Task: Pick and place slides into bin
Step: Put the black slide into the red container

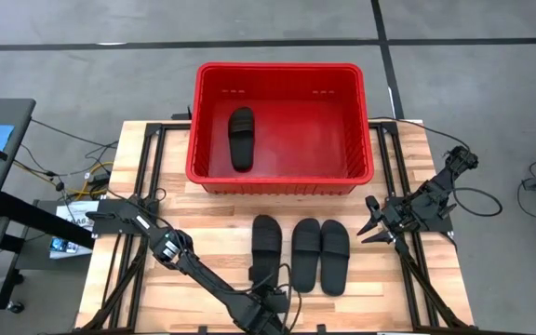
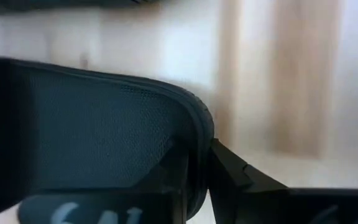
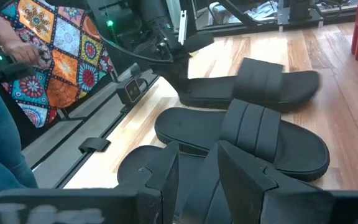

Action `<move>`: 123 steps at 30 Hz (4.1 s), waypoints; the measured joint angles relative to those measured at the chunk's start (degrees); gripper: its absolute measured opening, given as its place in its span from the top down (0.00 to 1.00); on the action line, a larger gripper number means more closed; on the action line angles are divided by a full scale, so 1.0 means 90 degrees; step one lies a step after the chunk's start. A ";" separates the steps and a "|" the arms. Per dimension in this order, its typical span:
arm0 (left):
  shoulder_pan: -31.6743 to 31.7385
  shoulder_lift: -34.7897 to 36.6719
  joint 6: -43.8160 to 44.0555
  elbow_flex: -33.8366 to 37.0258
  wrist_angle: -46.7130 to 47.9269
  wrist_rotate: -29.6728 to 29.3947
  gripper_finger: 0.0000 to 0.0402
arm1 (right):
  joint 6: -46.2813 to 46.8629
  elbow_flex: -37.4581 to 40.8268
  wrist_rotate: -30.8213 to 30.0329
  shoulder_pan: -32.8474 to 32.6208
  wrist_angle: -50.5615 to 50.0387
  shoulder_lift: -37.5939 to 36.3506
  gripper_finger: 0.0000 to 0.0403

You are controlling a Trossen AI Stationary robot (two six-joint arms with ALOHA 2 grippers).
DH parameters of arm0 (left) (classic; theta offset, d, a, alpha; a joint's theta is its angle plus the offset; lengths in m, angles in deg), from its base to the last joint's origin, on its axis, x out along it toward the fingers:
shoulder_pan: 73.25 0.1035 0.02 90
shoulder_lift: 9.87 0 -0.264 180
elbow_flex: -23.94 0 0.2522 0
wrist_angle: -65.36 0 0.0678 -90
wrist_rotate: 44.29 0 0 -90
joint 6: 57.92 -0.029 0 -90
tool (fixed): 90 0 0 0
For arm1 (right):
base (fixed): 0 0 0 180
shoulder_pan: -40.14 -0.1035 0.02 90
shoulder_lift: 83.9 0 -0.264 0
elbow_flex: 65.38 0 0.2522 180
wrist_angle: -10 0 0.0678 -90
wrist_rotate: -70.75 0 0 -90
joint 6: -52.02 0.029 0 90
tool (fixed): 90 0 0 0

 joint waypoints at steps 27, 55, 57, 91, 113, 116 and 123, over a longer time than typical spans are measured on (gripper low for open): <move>-0.0853 0.1130 0.1482 -0.0163 0.0826 0.0236 0.97 | 0.0000 0.0000 0.0000 0.0000 0.0000 0.0000 0.74; -0.1491 0.3357 0.0992 -0.0171 -0.1540 -0.2386 0.97 | 0.0000 0.0000 0.0000 0.0000 -0.0002 0.0000 0.74; -0.1518 0.3484 0.0757 -0.0171 -0.1698 -0.2575 0.97 | 0.0000 0.0000 0.0000 0.0000 -0.0002 0.0000 0.74; 0.0884 0.5546 -0.3320 -0.0175 -0.0924 -0.2965 0.98 | 0.0000 0.0000 0.0000 0.0000 -0.0002 0.0000 0.74; 0.4719 0.5628 -0.5390 0.0024 -0.0591 0.0021 0.98 | 0.0000 0.0000 0.0000 0.0000 -0.0002 0.0000 0.74; 0.5043 0.5618 -0.5496 0.0321 -0.0563 0.0292 0.98 | 0.0000 0.0000 0.0000 0.0000 -0.0002 0.0000 0.74; 0.5298 0.5618 -0.6008 0.1499 -0.0919 0.0381 0.98 | 0.0000 0.0000 0.0000 0.0000 -0.0002 -0.0001 0.74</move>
